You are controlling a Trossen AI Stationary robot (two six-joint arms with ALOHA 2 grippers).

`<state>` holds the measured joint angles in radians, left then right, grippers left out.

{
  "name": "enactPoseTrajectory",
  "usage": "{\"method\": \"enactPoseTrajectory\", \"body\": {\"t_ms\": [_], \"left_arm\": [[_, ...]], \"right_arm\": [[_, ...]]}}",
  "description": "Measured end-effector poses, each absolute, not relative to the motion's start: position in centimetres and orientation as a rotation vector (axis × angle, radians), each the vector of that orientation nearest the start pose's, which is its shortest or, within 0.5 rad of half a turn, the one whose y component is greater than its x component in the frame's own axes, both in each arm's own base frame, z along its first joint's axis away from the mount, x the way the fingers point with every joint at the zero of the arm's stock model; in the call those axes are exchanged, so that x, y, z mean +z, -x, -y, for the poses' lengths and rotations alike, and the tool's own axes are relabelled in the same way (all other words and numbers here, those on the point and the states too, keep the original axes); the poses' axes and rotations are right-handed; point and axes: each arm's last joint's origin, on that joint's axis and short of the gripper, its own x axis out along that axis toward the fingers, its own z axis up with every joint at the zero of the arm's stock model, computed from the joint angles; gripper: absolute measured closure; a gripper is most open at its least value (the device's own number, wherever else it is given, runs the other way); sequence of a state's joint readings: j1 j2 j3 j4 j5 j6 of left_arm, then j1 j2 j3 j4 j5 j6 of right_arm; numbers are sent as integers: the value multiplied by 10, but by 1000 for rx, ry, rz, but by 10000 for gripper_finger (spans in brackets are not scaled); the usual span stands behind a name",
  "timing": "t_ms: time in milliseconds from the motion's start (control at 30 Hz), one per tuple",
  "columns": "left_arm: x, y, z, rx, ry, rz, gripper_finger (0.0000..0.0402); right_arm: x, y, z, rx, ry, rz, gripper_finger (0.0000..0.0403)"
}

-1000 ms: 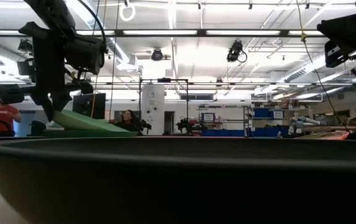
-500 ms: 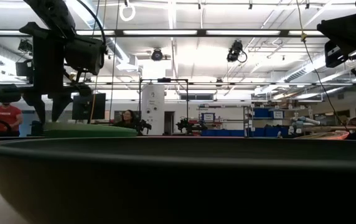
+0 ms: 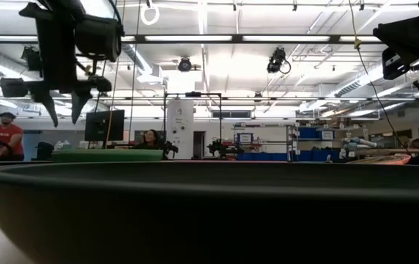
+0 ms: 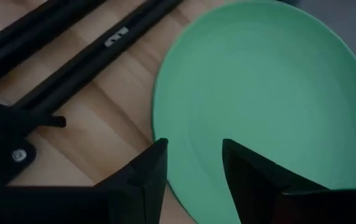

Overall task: Stack plastic plates
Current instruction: Stack the black plate on top of the violet plate

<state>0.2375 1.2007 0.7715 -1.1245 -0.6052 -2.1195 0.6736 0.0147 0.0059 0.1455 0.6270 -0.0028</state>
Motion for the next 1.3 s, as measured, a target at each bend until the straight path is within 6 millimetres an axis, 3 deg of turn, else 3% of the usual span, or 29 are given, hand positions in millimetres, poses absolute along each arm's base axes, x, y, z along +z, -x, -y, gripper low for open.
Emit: {"method": "enactPoseTrajectory", "body": {"t_ms": [200, 367, 533, 667, 833, 1000, 1167, 1300], "left_arm": [[228, -178, -53, 1697, 1136, -349, 241], [240, -189, -35, 1522, 1009, -464, 241], [233, -190, -21, 1468, 951, -513, 241], [211, -196, -17, 1422, 936, -564, 241], [182, -212, -21, 1336, 901, -655, 241], [173, -229, -38, 1273, 775, -730, 241], [186, -244, -55, 1140, 677, -742, 241], [205, -260, -46, 966, 581, -774, 241]], "right_arm": [[178, -82, -44, 47, -80, 109, 373], [178, -82, -44, 47, -80, 109, 373], [178, -82, -44, 47, -80, 109, 373], [178, -82, -44, 47, -80, 109, 373], [178, -82, -44, 47, -80, 109, 373], [178, -82, -44, 46, -85, 115, 373], [179, -82, -44, 46, -90, 122, 373], [179, -82, -44, 46, -91, 123, 373]]}}
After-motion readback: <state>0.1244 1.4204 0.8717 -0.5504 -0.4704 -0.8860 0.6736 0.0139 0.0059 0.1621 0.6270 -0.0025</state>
